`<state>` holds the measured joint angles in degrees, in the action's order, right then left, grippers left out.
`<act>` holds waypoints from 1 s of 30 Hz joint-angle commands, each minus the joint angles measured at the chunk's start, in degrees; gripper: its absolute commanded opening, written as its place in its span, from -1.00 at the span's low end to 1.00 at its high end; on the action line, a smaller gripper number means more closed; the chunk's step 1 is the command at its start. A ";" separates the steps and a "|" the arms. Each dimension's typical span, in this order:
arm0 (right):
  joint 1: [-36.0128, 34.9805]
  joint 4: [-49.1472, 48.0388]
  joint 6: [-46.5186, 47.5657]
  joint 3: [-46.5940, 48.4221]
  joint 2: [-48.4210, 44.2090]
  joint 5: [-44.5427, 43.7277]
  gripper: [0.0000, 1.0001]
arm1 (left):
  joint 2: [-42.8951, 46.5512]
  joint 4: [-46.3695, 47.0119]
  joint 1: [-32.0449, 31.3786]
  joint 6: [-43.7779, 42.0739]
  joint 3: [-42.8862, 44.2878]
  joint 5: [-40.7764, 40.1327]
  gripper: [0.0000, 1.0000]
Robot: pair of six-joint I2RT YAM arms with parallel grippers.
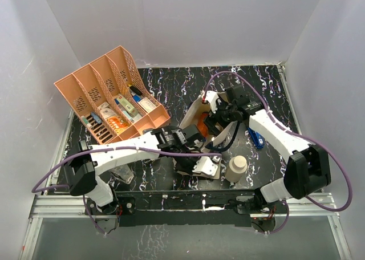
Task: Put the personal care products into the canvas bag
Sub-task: Adjust the care product in the canvas bag.
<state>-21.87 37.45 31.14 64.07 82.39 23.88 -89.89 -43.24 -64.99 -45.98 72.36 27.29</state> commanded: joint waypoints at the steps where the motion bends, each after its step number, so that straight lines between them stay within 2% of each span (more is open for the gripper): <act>1: 0.66 0.49 5.76 -1.30 -3.26 -2.09 0.83 | -2.10 1.70 -0.32 -0.67 -4.71 -1.08 -0.84; 6: 1.80 -2.36 30.91 -5.84 -8.41 -0.98 0.96 | -0.90 2.64 -0.03 -2.85 -4.80 -4.13 -0.51; 8: 2.62 -2.51 40.37 -6.08 -7.92 1.34 0.99 | 1.57 4.77 0.04 -2.87 -6.14 -4.40 -0.18; 9: 2.66 -2.97 43.42 -5.85 -6.79 1.94 1.00 | 2.96 6.37 0.02 -2.17 -7.01 -4.65 -0.08; 12: 3.55 -5.56 43.47 -1.47 -0.63 5.74 0.99 | 5.65 9.82 0.04 -0.12 -8.88 -5.12 0.12; 16: 3.69 -2.09 50.30 4.56 8.86 9.22 1.00 | 7.32 10.75 0.04 1.67 -9.30 -6.06 0.18; 19: 3.61 -3.57 58.05 5.39 12.07 10.91 1.00 | 8.32 10.66 0.04 1.10 -10.22 -5.63 0.08; 22: 3.34 -1.03 66.85 6.67 14.88 11.22 1.00 | 8.50 11.44 0.11 0.70 -10.64 -5.26 -0.10; 25: 2.85 0.38 73.28 6.62 16.08 11.61 1.00 | 8.50 12.04 0.34 -0.15 -10.83 -4.91 -0.36; 30: 1.91 -1.30 78.71 3.71 13.63 13.27 1.00 | 8.67 11.79 0.95 -0.55 -11.14 -4.35 -0.95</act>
<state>-19.18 35.88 99.48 68.79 97.69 34.41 -82.24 -30.72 -64.58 -44.99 62.72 21.23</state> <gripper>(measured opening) 0.998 0.109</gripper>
